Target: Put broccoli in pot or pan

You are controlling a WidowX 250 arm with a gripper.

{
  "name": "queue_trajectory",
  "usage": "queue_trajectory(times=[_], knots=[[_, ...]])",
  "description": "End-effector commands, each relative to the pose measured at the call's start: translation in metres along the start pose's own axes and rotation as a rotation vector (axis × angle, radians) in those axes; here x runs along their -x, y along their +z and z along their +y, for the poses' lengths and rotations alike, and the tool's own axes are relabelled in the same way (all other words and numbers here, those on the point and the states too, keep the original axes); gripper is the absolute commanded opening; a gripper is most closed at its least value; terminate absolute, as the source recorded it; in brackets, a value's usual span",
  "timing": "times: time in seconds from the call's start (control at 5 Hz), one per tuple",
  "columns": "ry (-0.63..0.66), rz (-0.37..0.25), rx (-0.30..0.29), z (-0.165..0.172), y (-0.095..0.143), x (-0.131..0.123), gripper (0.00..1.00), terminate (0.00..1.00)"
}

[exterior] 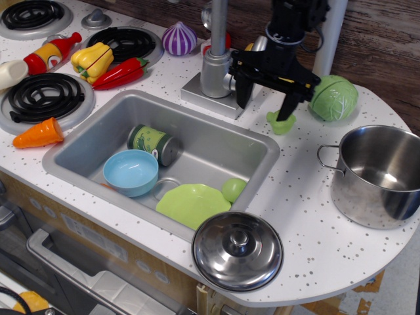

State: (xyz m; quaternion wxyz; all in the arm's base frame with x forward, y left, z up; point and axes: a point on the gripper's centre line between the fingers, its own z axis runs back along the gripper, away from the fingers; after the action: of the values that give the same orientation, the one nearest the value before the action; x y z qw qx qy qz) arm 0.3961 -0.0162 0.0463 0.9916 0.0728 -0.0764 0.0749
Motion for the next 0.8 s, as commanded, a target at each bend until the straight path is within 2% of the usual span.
queue_trajectory(times=[0.0,0.6], knots=[[0.001,-0.099,-0.008,0.0016,0.0036,-0.0199,1.0,0.0],[-0.01,-0.143,0.057,-0.0075,-0.0028,-0.0293,1.0,0.0]])
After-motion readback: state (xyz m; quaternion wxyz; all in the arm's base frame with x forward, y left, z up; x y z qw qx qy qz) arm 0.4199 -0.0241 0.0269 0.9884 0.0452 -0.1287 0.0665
